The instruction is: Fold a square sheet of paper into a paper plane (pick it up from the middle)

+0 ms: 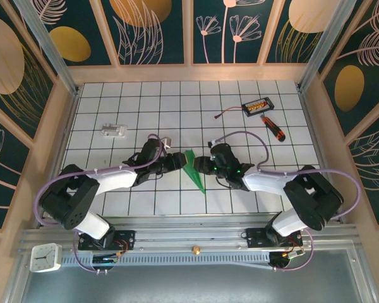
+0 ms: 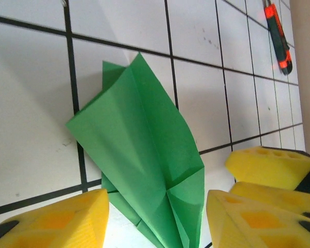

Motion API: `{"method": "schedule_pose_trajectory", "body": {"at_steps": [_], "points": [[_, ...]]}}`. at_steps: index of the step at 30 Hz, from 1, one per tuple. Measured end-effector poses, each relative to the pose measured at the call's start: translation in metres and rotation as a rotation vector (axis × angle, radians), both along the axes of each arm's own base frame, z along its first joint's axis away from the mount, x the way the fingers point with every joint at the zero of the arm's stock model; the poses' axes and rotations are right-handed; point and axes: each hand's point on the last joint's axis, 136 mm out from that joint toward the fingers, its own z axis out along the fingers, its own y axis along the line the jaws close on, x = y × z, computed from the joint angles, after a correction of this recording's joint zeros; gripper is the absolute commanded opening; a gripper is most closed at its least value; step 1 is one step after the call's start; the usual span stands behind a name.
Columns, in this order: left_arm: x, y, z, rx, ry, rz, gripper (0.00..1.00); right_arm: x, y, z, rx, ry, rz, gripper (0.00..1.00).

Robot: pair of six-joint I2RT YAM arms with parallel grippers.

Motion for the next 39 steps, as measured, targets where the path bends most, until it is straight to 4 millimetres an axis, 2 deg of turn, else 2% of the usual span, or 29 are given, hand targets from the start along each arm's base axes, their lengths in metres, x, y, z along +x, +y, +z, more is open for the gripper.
{"method": "schedule_pose_trajectory", "body": {"at_steps": [3,5,10,12,14,19,23,30,35,39], "points": [[0.002,0.007,0.004,0.011,-0.021,0.022,0.54,0.008,0.011,-0.004,-0.031,0.000,0.020,0.51],[0.002,0.010,0.001,0.021,-0.019,0.030,0.54,0.012,0.015,-0.010,-0.049,0.005,0.032,0.47],[-0.007,0.018,-0.012,0.041,0.010,0.032,0.54,0.016,0.018,-0.028,-0.101,0.030,0.047,0.16],[-0.011,0.020,-0.017,0.042,0.026,0.033,0.54,0.016,0.016,-0.030,-0.107,0.036,0.045,0.07],[-0.016,0.019,-0.020,0.023,0.044,0.028,0.54,0.020,0.013,-0.030,-0.098,0.040,0.034,0.03],[-0.024,0.007,-0.019,-0.066,0.080,-0.010,0.54,0.026,-0.018,-0.040,-0.032,0.101,-0.030,0.02],[-0.027,-0.004,-0.022,-0.112,0.107,-0.041,0.54,0.020,-0.036,-0.054,0.023,0.166,-0.063,0.06],[-0.034,-0.030,-0.030,-0.153,0.158,-0.115,0.53,0.017,-0.040,-0.054,0.111,0.184,-0.063,0.06],[-0.029,-0.047,-0.021,-0.199,0.155,-0.153,0.53,0.015,-0.038,-0.053,0.128,0.187,-0.058,0.06],[-0.020,-0.056,-0.019,-0.217,0.148,-0.152,0.38,0.014,-0.038,-0.053,0.131,0.185,-0.056,0.06]]}}
